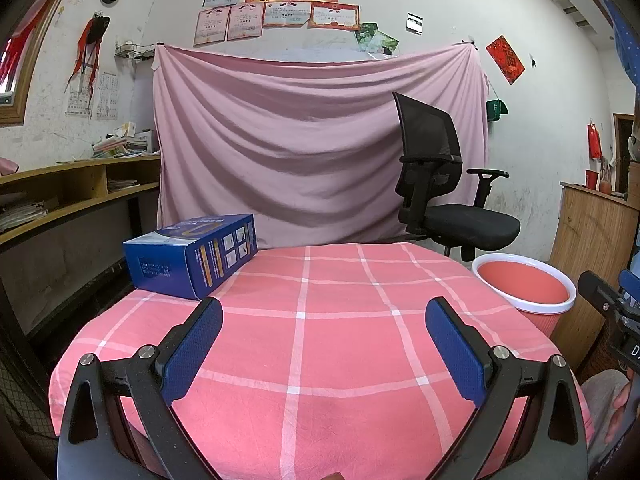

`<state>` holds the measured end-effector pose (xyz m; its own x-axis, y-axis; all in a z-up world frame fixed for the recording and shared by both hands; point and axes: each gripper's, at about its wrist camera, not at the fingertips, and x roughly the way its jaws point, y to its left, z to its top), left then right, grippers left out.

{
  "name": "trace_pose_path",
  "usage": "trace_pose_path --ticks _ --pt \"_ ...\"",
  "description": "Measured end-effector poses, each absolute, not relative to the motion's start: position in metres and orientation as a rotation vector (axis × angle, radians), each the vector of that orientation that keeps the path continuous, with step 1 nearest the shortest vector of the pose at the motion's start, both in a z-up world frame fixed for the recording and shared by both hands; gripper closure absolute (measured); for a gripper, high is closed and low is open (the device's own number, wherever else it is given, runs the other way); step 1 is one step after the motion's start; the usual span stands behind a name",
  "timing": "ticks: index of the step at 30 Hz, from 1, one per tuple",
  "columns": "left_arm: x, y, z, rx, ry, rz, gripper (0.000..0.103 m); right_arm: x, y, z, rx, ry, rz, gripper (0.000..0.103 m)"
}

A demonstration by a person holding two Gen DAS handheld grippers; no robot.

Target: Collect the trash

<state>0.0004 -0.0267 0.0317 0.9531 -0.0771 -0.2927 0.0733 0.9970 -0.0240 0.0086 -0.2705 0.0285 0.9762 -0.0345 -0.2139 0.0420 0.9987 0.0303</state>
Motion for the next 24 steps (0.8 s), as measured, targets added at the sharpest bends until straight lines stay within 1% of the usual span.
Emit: trace_pose_path --ticks 24 --pt "0.0005 -0.0259 0.0314 -0.015 0.298 -0.076 0.004 0.0081 -0.2686 0.0291 0.034 0.216 -0.038 0.000"
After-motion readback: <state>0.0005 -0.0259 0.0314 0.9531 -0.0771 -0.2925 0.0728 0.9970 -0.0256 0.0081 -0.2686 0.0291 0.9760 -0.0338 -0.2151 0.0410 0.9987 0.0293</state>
